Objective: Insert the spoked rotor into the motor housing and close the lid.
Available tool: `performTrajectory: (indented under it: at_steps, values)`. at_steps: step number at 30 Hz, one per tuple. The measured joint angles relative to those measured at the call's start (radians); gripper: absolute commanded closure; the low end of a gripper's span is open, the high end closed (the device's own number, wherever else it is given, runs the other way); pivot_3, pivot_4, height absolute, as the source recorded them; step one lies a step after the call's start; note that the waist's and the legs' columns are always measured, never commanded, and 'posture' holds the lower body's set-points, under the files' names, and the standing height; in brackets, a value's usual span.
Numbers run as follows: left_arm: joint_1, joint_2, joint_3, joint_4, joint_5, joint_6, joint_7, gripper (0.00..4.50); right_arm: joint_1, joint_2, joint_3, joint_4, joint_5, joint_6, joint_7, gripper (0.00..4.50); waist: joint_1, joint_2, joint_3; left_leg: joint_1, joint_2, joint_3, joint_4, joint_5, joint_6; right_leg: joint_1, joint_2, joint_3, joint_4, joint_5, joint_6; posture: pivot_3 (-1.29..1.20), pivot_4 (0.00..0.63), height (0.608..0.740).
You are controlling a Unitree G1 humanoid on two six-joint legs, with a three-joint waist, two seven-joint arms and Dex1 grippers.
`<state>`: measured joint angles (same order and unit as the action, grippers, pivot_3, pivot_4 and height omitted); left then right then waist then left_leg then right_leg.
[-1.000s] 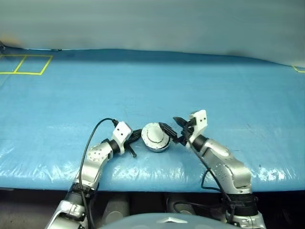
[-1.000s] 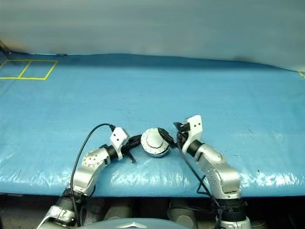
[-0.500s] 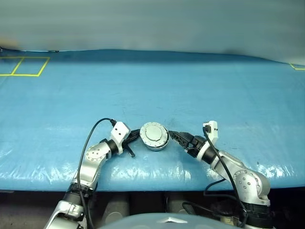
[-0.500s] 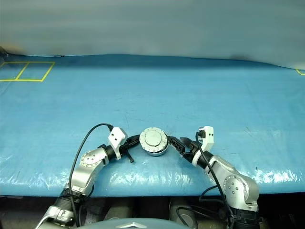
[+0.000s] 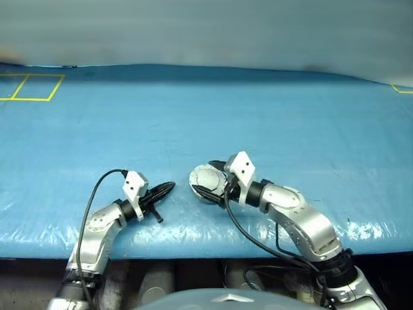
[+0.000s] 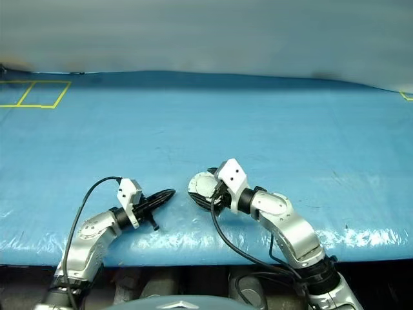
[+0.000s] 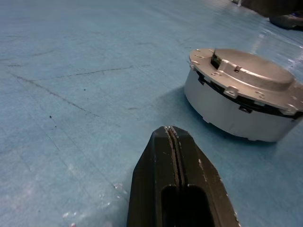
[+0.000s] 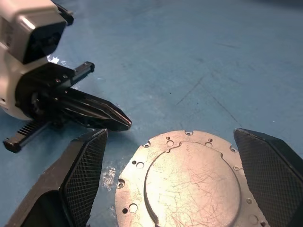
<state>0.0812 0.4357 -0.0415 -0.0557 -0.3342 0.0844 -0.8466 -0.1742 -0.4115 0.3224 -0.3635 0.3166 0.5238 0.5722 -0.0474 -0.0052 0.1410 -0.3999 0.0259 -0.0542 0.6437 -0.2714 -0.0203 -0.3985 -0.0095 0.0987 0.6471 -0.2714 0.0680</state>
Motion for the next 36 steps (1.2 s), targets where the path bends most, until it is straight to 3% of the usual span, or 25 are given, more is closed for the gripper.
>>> performTrajectory:
  at_steps: [5,11,17,36]
  values:
    - [0.076,0.04,0.005,-0.139,-0.012,0.023,-0.005,4.5,-0.024,0.021,0.007,0.085,-0.041,-0.036,0.02,0.03,0.013,0.0,0.004,0.0,0.0,-0.001,0.005,-0.003,0.005,0.003,-0.002,-0.002,0.002,0.001,0.001,0.0,0.15,0.74]
    - [0.086,0.035,0.003,-0.174,-0.018,0.036,0.026,4.5,-0.038,0.025,0.003,0.12,-0.061,-0.04,0.04,0.03,0.011,0.0,0.005,0.004,-0.003,0.0,0.008,-0.002,0.004,0.003,-0.001,-0.002,0.01,0.0,0.0,0.0,0.15,0.74]
    - [0.08,0.017,-0.018,-0.173,0.006,0.037,0.053,4.5,-0.035,0.017,-0.002,0.13,-0.083,-0.04,0.048,1.47,0.01,0.0,0.005,0.004,-0.003,0.0,0.008,-0.002,0.004,0.002,0.0,-0.002,0.013,-0.001,-0.001,0.0,0.15,0.74]
    - [0.013,-0.008,-0.059,-0.132,0.02,0.036,0.043,4.5,-0.014,0.022,-0.045,0.129,-0.075,-0.04,0.064,1.46,0.011,0.0,0.005,0.004,-0.003,-0.001,0.012,-0.002,0.004,0.004,0.0,-0.003,0.016,0.0,-0.001,0.0,0.15,0.74]
